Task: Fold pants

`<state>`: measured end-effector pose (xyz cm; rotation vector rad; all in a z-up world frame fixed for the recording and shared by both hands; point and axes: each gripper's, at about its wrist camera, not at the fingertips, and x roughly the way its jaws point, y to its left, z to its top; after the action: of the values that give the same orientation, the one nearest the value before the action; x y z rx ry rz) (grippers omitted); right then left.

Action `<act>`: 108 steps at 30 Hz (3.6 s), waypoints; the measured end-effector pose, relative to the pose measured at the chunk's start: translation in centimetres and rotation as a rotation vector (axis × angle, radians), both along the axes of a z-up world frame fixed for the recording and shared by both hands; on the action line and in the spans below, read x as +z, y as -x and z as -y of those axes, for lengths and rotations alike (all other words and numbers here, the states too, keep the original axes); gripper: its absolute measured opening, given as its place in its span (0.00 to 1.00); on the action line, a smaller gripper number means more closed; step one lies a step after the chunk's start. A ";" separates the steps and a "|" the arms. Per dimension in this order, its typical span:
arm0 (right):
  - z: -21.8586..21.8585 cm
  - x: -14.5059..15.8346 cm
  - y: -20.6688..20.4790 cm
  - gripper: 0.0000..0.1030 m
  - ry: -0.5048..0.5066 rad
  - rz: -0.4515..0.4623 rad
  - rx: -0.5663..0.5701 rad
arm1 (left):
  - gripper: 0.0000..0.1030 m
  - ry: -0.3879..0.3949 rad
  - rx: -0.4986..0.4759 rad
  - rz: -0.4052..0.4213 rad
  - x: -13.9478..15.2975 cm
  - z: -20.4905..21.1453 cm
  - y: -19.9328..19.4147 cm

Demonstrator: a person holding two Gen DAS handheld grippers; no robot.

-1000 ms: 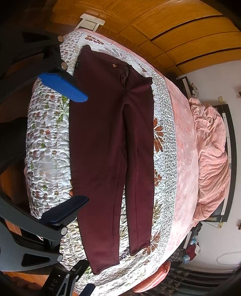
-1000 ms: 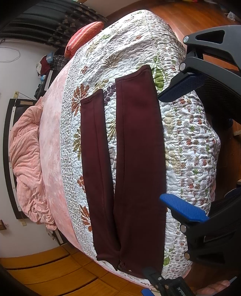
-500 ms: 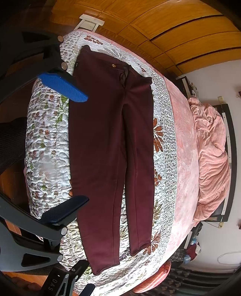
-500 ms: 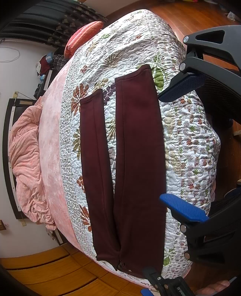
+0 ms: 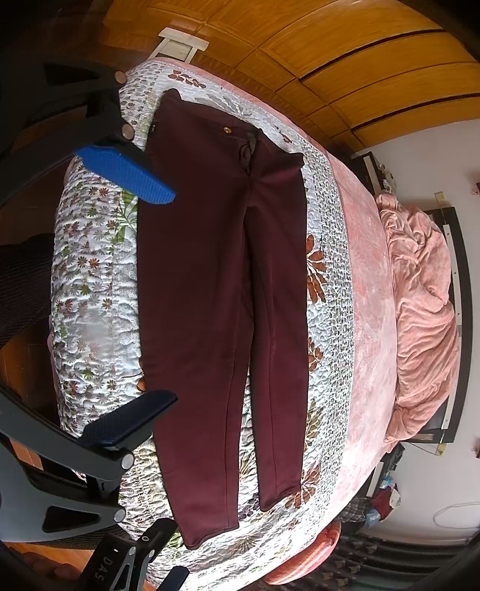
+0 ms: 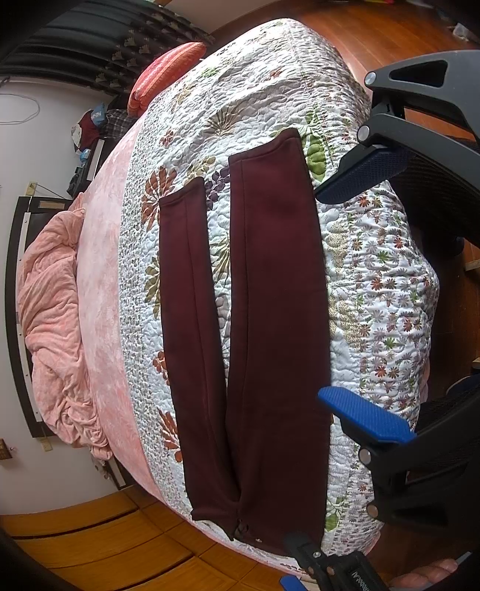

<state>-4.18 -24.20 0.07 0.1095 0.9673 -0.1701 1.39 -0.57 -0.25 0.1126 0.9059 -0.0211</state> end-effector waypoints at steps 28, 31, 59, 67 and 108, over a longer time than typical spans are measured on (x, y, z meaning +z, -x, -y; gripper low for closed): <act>7.1 -0.1 -5.3 0.97 -0.084 0.005 0.077 | 0.97 0.093 -0.054 -0.056 -1.2 0.2 -3.3; 12.3 -0.3 -10.4 0.97 -0.062 -0.008 0.089 | 0.97 0.114 -0.065 -0.081 -1.6 0.9 -6.2; 27.7 -12.9 -33.2 0.19 -0.270 -0.206 0.264 | 0.97 0.206 -0.257 -0.169 -7.7 9.7 -23.8; 26.7 -5.9 -27.5 0.18 -0.242 0.015 0.434 | 0.97 0.229 -0.597 -0.174 -8.8 13.4 -30.1; 25.3 -4.7 -16.7 0.20 -0.166 0.188 0.353 | 0.15 -0.052 -0.768 -0.077 -6.7 16.7 -18.1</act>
<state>12.54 -49.51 -4.65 0.1035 0.7979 0.2419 19.49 -17.30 -6.95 0.5053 0.8947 -0.7198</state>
